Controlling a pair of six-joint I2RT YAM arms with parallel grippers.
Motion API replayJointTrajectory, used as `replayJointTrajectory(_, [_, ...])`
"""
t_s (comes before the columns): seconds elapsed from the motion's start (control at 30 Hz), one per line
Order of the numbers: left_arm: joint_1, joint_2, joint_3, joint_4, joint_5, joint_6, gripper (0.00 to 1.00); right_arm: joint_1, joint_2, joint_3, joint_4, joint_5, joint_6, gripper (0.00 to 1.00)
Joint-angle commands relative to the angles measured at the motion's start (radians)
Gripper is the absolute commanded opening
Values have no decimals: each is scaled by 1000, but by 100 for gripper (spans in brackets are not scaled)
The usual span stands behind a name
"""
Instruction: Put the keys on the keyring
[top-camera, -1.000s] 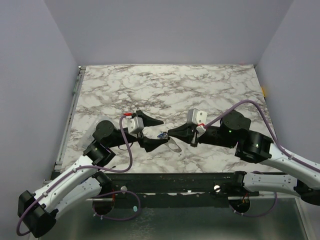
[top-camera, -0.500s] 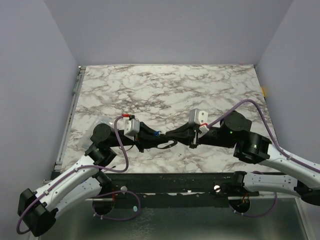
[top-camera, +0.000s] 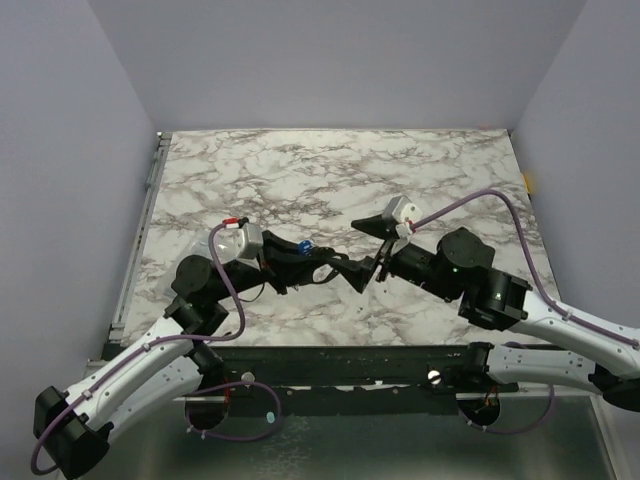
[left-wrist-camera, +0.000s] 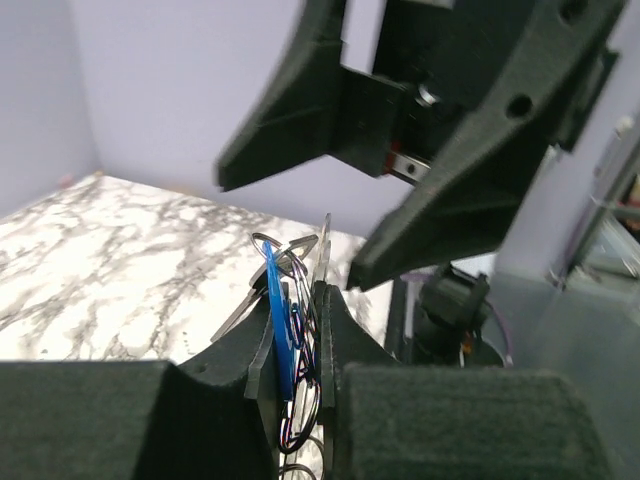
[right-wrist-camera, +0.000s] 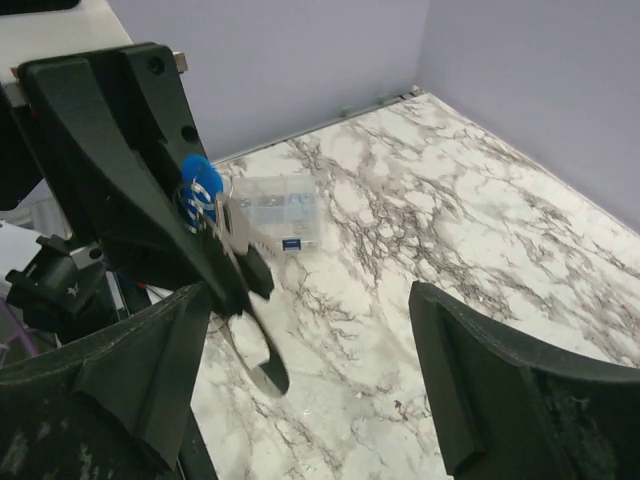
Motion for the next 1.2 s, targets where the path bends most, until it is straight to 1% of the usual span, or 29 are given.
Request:
replayJointTrajectory(0.0, [1,-40,-20,86,-242,-102,0,-1,-85,-56,39,69,20,93])
replayJointTrajectory(0.07, [1,-57,-49,134,-294,-150,0,-1,-94,-69,29,-1,22,94])
replayJointTrajectory(0.13, [1,-75,-92,228,-330,-206,0,-1,-86,-74,18,-29,30,95])
replayJointTrajectory(0.23, [1,-83,-136,361,-348,-284,0,-2,-78,-79,26,-38,31,91])
replayJointTrajectory(0.37, [1,-68,-161,494,-342,-371,0,-1,-56,-72,65,-138,8,91])
replayJointTrajectory(0.5, [1,-65,-191,614,-332,-428,0,-1,3,-24,50,-151,4,94])
replayJointTrajectory(0.57, [1,-66,-204,660,-326,-442,0,-3,21,-10,51,-167,6,93])
replayJointTrajectory(0.63, [1,-62,-215,702,-319,-459,0,-2,35,2,59,-190,8,89])
replayJointTrajectory(0.67, [1,-57,-223,728,-317,-472,0,-3,43,9,63,-201,9,84])
replayJointTrajectory(0.7, [1,-52,-229,757,-317,-483,0,-3,49,15,69,-209,9,76])
replayJointTrajectory(0.73, [1,-46,-236,791,-318,-495,0,-2,56,22,74,-216,9,64])
replayJointTrajectory(0.77, [1,-40,-244,821,-321,-504,0,-2,62,28,79,-225,7,54])
replayJointTrajectory(0.8, [1,-36,-249,842,-326,-512,0,-2,67,36,84,-233,5,49])
replayJointTrajectory(0.9, [1,-27,-261,876,-342,-519,0,-2,79,51,104,-272,-2,41])
replayJointTrajectory(0.97, [1,-21,-269,899,-351,-522,0,-3,93,73,104,-302,-6,34])
replayJointTrajectory(1.03, [1,-12,-280,934,-360,-529,0,-3,113,91,102,-331,-9,34])
replayJointTrajectory(1.1, [1,1,-289,974,-364,-538,0,-3,131,106,102,-350,-7,42])
replayJointTrajectory(1.17, [1,14,-293,1004,-360,-548,0,-2,146,115,106,-359,-6,44])
